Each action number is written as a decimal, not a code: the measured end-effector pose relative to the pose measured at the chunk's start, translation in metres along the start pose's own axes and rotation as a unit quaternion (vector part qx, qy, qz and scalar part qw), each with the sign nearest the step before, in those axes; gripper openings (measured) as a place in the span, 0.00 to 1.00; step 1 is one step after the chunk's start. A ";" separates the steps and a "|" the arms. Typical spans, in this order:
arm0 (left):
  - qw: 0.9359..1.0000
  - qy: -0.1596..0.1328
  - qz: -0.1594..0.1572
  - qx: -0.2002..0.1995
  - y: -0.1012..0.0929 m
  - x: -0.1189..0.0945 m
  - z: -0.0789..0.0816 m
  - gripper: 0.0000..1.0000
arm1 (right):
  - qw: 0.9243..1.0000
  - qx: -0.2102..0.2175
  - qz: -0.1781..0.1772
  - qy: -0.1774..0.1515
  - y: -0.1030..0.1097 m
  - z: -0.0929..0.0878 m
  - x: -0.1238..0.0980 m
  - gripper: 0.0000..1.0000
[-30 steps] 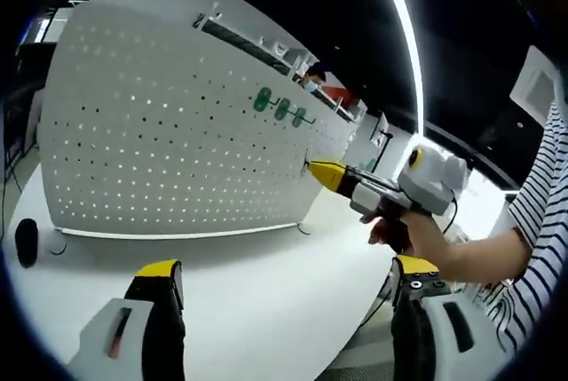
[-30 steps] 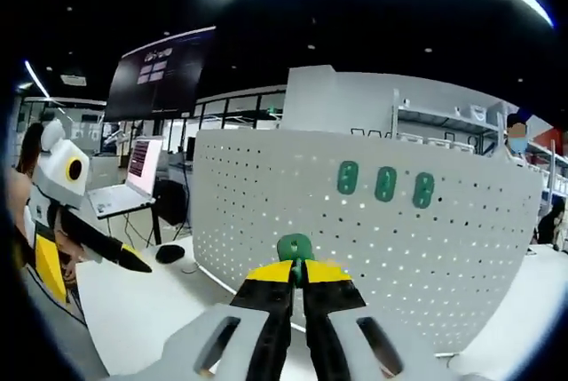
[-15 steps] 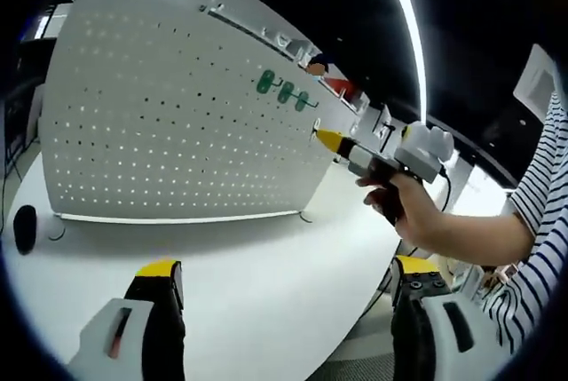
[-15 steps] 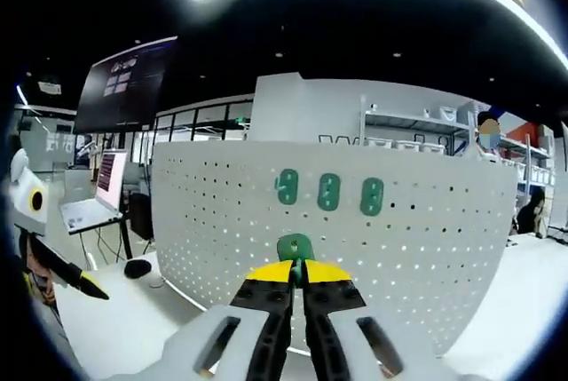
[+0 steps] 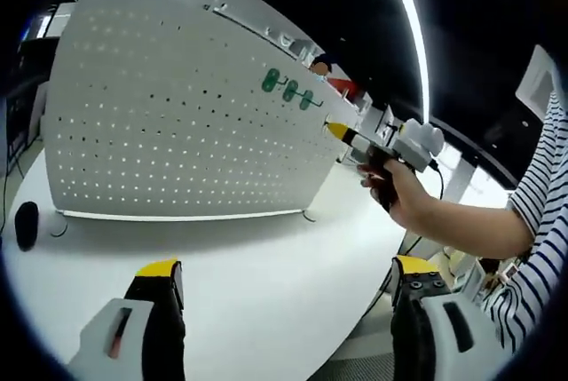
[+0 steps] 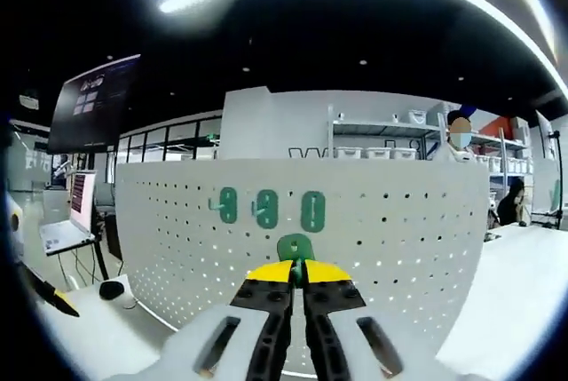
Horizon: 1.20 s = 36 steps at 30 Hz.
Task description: Insert the hook assembly into the mounting plate slot until the hook locks in place.
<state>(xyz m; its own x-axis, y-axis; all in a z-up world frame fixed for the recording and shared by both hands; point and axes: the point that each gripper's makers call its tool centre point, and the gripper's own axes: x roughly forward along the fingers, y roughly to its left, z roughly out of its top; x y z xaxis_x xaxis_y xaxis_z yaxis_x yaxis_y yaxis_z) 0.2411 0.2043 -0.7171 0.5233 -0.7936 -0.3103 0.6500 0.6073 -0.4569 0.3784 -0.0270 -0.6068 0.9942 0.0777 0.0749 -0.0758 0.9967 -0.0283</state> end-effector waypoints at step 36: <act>1.000 0.000 0.023 -0.017 0.020 0.000 0.004 1.00 | 0.995 0.055 -0.048 -0.067 -0.049 0.031 0.048 0.00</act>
<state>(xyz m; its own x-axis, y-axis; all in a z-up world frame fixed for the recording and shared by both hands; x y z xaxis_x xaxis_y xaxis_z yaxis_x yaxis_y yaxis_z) 0.2561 0.2165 -0.7233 0.5525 -0.7645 -0.3322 0.6060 0.6421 -0.4696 0.4275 -0.0713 -0.5709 0.9787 -0.0229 0.2042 0.0035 0.9955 0.0946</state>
